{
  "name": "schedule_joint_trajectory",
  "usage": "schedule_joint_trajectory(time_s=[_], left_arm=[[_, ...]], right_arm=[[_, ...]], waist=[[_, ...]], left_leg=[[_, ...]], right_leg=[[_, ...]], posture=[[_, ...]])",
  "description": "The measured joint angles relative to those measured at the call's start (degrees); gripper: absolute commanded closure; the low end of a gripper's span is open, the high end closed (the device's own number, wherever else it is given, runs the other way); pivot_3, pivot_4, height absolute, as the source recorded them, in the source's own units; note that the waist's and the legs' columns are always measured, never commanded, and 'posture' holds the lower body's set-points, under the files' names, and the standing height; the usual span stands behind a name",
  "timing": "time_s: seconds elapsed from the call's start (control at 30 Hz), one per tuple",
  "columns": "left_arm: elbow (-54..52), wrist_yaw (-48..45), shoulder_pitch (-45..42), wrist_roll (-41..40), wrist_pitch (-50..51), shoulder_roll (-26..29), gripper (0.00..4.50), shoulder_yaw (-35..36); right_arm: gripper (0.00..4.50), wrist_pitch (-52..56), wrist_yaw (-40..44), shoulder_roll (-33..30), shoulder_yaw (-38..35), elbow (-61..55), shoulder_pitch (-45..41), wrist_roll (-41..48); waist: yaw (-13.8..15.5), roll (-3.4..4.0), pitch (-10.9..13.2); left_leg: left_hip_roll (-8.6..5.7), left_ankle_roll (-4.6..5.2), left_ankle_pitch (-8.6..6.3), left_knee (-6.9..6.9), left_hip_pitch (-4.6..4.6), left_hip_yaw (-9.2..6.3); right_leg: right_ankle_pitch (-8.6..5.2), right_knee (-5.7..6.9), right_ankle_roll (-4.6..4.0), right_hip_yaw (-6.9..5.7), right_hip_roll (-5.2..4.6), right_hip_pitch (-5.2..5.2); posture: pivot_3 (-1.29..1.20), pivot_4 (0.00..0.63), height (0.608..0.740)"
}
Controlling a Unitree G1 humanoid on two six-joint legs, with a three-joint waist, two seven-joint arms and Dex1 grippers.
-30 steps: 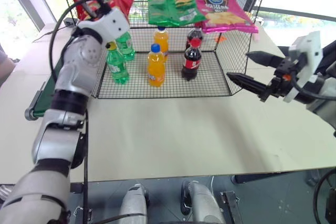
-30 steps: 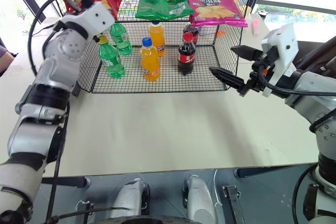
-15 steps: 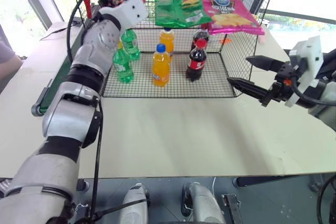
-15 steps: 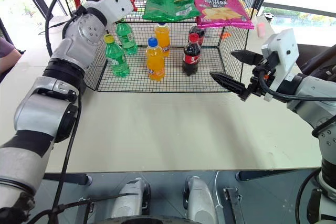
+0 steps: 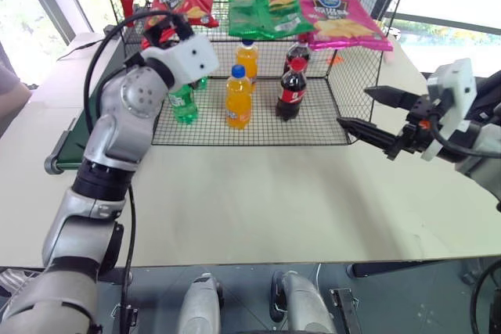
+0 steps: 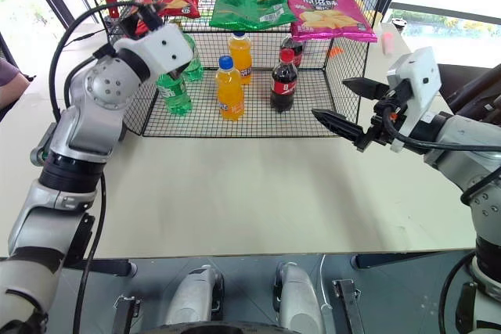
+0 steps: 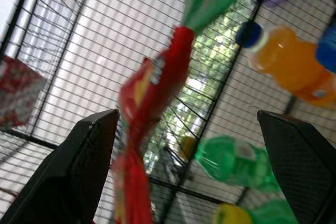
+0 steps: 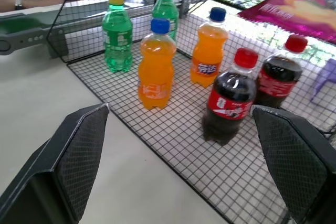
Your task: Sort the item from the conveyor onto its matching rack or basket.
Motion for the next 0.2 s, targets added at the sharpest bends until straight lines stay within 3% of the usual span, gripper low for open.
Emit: schedule_joint_trajectory(time_s=[0.2], left_arm=[[-10.7,-6.0,5.4,-8.7,7.6,-0.5,0.06,5.8]], right_arm=[[0.0,-0.4,0.7,0.0,0.4,0.5,-0.1,-0.4]], waist=[[-0.1,0.0,0.0]], left_leg=[[0.0,0.0,0.0,-0.03,-0.04,0.01]], right_leg=[[0.08,-0.04,0.24,0.01,0.0,-0.01]], posture=[[0.0,0.15,0.74]])
